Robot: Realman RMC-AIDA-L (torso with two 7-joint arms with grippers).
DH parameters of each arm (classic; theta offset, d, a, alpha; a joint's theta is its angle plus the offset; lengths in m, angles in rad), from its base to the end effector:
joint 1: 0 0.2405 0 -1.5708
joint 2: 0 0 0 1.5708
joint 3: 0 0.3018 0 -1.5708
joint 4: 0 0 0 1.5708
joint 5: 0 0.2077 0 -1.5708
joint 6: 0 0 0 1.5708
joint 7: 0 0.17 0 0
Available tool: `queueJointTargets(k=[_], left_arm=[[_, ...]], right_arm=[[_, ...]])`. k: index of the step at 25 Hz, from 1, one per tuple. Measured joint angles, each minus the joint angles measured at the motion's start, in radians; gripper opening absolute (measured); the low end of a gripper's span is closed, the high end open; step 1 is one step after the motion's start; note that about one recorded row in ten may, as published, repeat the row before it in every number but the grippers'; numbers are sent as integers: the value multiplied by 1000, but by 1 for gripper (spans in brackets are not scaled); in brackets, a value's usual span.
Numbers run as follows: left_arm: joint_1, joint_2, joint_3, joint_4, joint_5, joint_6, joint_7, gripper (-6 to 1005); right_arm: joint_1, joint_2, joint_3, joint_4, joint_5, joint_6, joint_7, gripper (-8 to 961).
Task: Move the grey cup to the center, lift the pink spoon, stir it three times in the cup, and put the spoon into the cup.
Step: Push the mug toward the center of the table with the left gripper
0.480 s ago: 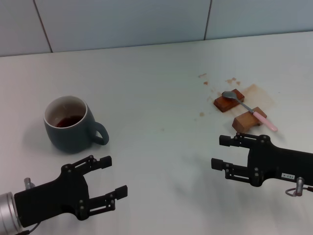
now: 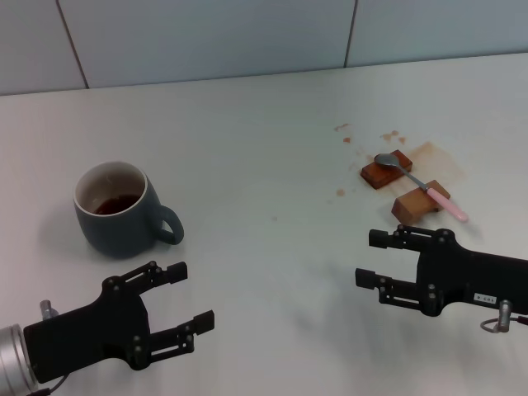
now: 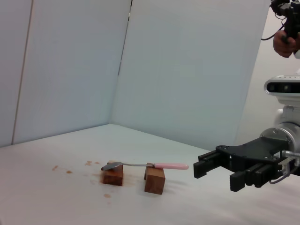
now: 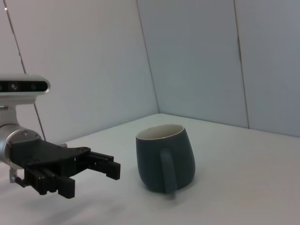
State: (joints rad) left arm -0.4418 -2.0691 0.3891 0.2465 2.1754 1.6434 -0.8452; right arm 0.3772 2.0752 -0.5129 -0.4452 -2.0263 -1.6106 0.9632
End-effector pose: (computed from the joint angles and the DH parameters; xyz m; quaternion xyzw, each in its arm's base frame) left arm -0.3198 0.2748 -0.0892 -0.9239 -0.1729 -0.3162 0.1282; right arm 0.3409 0.2881 -0.0595 -0.9238 0.1851 0.2796 0.1848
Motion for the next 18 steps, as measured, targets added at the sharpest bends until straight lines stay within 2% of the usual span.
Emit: queueJointTargets(k=[6, 11, 18], left_arm=[[-5, 1, 9, 0, 5, -3, 14, 717], [-5, 0, 15, -2, 0, -35, 20, 521], [-5, 0, 12, -16, -2, -44, 27, 376]], right_arm=[[-3, 0, 2, 3, 0, 0, 0, 660], [-3, 0, 3, 4, 0, -2, 0, 660], [-3, 0, 4, 4, 0, -10, 0, 660]])
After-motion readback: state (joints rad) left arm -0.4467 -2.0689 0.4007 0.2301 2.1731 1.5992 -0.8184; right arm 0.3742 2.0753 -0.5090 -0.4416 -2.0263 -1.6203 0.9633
